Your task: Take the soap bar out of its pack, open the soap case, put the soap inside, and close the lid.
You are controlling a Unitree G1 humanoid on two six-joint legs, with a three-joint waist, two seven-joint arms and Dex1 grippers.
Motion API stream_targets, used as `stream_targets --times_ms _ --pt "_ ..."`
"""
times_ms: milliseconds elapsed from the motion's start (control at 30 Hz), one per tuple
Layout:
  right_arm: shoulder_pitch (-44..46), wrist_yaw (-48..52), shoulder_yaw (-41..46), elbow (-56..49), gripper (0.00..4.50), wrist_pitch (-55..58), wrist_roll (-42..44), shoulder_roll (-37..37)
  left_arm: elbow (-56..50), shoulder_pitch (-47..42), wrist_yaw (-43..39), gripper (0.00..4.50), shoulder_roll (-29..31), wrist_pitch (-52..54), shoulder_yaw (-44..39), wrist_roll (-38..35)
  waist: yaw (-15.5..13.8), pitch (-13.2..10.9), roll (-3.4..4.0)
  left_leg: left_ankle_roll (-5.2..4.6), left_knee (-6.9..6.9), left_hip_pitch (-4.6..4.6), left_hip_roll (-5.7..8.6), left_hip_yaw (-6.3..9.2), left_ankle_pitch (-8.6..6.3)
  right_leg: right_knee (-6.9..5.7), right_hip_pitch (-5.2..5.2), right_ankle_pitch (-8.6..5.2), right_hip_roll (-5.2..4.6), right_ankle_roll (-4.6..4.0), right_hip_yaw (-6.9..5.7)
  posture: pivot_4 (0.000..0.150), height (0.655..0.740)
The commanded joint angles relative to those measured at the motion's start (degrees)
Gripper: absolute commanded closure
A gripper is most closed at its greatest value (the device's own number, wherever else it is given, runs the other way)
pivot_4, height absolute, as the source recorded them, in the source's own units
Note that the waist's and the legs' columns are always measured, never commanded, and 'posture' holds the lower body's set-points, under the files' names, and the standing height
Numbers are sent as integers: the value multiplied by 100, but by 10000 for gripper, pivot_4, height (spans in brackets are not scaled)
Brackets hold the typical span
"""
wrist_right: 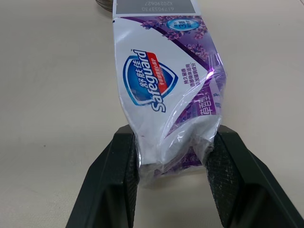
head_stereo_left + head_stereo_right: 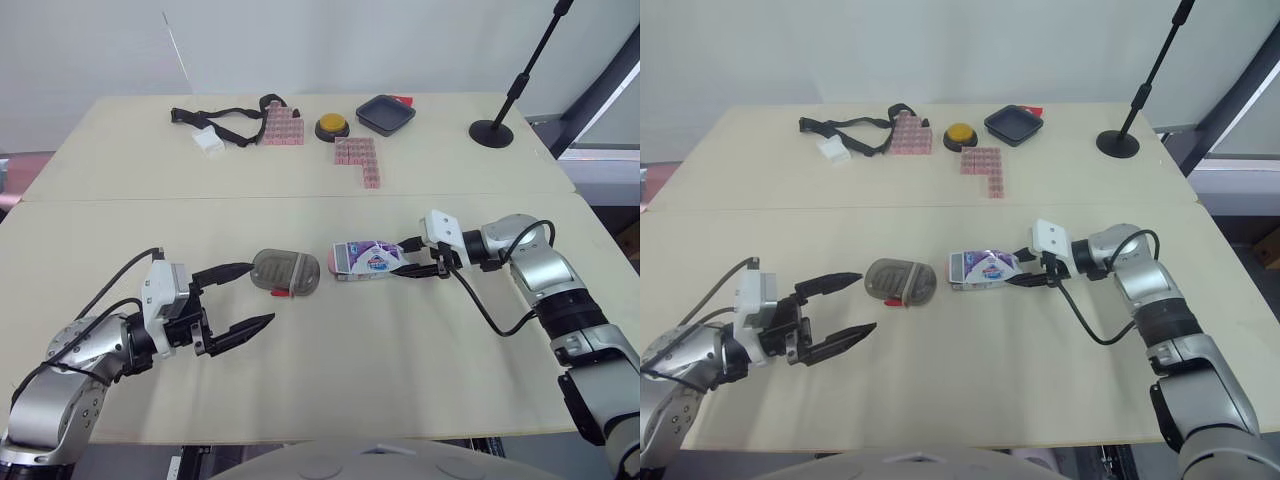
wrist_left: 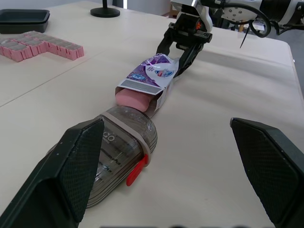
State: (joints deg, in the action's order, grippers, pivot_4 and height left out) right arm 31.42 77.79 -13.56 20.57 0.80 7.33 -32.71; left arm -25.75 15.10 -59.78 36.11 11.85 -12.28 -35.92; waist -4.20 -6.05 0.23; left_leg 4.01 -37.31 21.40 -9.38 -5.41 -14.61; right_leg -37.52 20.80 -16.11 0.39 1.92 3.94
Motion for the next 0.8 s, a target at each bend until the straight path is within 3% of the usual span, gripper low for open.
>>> stream_targets --times_ms 33,267,567,800 --pt "51 59 114 -515 25056 404 66 -315 -28 -87 14 0 52 -64 -45 17 -16 -3 4 0 0 1 0 0 0 2 1 0 0 0 0 1500 7400" --pt "281 60 135 -1076 25056 1137 15 -848 9 -129 39 0 29 -54 -25 30 -24 -8 12 2 5 1 0 0 1 6 1 1 2 1 1 1500 7400" --pt "-130 430 218 -1478 25056 1236 154 -1618 56 -199 44 0 41 -20 10 33 -34 -14 20 3 17 1 0 0 1 19 0 1 2 1 1 1500 7400" --pt "-266 428 313 -1403 25056 1039 167 -1821 68 -243 24 0 59 11 41 7 -26 -15 22 2 19 1 0 -1 1 19 0 1 2 1 2 1500 7400"
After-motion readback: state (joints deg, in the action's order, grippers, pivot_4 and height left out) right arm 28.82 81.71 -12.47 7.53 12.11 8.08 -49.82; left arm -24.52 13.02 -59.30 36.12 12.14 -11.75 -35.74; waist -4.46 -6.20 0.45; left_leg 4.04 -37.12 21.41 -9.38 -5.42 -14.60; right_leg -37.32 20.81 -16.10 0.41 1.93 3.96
